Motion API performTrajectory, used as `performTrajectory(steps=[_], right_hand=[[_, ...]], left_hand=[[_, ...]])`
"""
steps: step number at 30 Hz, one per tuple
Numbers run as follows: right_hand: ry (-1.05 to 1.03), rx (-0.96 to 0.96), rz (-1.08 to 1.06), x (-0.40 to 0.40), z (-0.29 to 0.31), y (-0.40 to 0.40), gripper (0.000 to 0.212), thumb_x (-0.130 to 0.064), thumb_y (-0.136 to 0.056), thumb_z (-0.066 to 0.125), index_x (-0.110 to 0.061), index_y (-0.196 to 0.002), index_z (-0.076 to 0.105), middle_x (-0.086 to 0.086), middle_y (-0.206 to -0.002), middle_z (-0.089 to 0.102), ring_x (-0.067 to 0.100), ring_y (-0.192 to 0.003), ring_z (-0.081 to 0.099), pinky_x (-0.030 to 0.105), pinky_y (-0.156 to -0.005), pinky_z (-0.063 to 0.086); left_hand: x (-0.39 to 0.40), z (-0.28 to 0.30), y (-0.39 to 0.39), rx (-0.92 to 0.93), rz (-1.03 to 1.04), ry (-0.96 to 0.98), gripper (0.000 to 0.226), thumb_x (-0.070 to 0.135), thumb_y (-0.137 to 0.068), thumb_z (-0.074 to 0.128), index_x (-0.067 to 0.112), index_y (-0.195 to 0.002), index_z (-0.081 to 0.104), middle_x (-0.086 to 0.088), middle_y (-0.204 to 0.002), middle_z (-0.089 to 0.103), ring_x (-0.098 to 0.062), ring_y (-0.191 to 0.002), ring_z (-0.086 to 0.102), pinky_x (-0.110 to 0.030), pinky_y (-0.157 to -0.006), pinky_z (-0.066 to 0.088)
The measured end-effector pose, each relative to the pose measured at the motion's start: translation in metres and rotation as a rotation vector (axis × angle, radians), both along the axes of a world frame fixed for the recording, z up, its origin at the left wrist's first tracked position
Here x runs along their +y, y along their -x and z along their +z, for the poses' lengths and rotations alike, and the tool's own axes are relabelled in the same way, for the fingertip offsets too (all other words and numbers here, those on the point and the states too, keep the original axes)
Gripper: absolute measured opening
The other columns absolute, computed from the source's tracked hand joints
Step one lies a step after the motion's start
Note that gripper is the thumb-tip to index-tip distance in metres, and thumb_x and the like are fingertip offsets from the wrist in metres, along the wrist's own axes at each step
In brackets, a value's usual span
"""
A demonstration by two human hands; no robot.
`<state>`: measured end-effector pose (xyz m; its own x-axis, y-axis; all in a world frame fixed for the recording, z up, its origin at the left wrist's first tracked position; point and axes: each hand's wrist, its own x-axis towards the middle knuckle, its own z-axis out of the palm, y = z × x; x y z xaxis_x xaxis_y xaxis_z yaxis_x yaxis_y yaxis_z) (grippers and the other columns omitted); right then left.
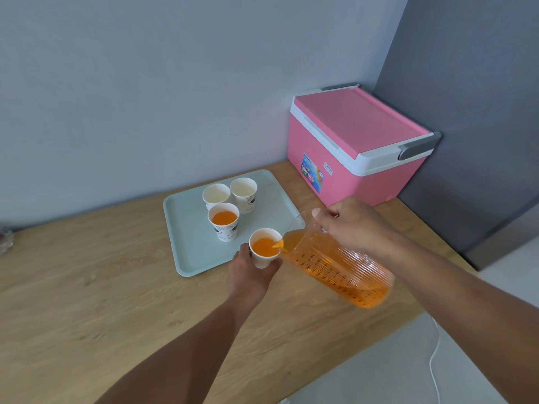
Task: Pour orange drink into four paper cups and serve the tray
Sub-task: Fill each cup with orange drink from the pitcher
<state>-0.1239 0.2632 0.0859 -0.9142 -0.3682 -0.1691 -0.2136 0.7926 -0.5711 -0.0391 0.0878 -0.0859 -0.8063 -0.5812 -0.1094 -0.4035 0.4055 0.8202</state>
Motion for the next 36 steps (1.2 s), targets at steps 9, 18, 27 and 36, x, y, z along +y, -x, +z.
performTrajectory(steps=[9,18,27,36], right_hand=[[0.031,-0.071,-0.006,0.005,-0.006,0.014,0.048,-0.051,-0.106,0.052,-0.015,-0.080,0.072,0.005,-0.072,0.065,0.015,-0.068,0.060,0.025,-0.054,0.041],[0.115,-0.182,-0.094,0.013,-0.025,0.035,0.046,-0.051,-0.105,0.055,-0.024,-0.068,0.064,0.002,-0.068,0.056,0.016,-0.061,0.058,0.027,-0.056,0.039],[0.297,-0.295,-0.216,0.021,-0.042,0.068,0.054,-0.051,-0.102,0.060,0.000,-0.114,0.073,0.008,-0.079,0.058,0.024,-0.073,0.060,0.038,-0.059,0.054],[0.559,-0.311,-0.206,0.043,-0.037,0.098,0.050,-0.044,-0.103,0.063,0.003,-0.102,0.077,-0.016,-0.043,0.035,0.012,-0.054,0.038,0.036,-0.065,0.046]], left_hand=[[0.010,-0.003,0.005,0.026,0.033,-0.020,0.059,0.061,-0.075,0.079,0.032,-0.121,0.056,0.009,-0.115,0.067,-0.013,-0.098,0.061,-0.028,-0.074,0.046],[0.011,-0.006,0.019,0.054,0.108,-0.070,0.059,0.059,-0.074,0.081,0.032,-0.121,0.057,0.009,-0.115,0.066,-0.013,-0.102,0.061,-0.032,-0.081,0.048],[0.011,-0.006,0.050,0.087,0.241,-0.126,0.062,0.057,-0.073,0.083,0.032,-0.126,0.061,0.007,-0.119,0.069,-0.016,-0.105,0.064,-0.038,-0.083,0.054],[0.013,-0.004,0.093,0.076,0.410,-0.201,0.055,0.037,-0.077,0.087,0.023,-0.125,0.064,0.006,-0.111,0.066,-0.016,-0.101,0.059,-0.034,-0.082,0.046]])
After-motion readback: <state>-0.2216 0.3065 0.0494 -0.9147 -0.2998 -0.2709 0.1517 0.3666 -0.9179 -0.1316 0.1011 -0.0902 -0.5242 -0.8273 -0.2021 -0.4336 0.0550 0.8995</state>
